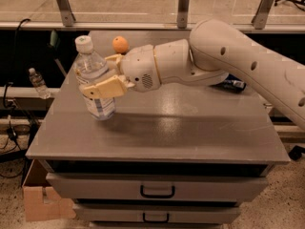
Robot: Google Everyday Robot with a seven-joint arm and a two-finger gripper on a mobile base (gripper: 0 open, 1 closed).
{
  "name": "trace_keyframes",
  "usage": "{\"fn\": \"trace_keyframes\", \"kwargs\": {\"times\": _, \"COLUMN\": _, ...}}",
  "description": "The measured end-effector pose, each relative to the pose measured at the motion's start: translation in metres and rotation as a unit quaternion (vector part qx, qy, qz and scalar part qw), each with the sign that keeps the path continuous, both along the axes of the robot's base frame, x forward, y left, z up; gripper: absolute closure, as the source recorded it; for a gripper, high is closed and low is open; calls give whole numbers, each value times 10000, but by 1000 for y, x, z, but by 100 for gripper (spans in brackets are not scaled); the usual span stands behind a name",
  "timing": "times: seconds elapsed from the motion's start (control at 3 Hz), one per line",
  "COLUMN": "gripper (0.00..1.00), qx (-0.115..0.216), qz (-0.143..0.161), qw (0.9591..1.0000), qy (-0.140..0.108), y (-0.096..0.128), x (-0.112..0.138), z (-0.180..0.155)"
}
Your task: Move blue plastic bottle near orange
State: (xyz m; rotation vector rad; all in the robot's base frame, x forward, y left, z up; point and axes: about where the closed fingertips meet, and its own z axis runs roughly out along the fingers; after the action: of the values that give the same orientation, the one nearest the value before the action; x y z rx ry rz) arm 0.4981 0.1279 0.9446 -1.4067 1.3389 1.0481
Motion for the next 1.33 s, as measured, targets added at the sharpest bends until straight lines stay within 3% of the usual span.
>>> {"fn": "trace_keyframes", "kwargs": {"times": 0.33, "gripper": 100, "qx": 206, "qz": -242, "qw": 9980, "qy": -546, "y": -37, "x": 21, "z": 44}}
{"fn": "trace_keyframes", "kwargs": {"times": 1.0, "gripper": 100, "qx": 215, "qz": -368, "qw": 9973, "qy": -593, "y": -38, "x": 21, "z": 44}}
{"fn": "trace_keyframes", "kwargs": {"times": 1.33, "gripper": 100, "qx": 164, "qz": -981, "qw": 9900, "qy": -1006, "y": -62, "x": 39, "z": 54}}
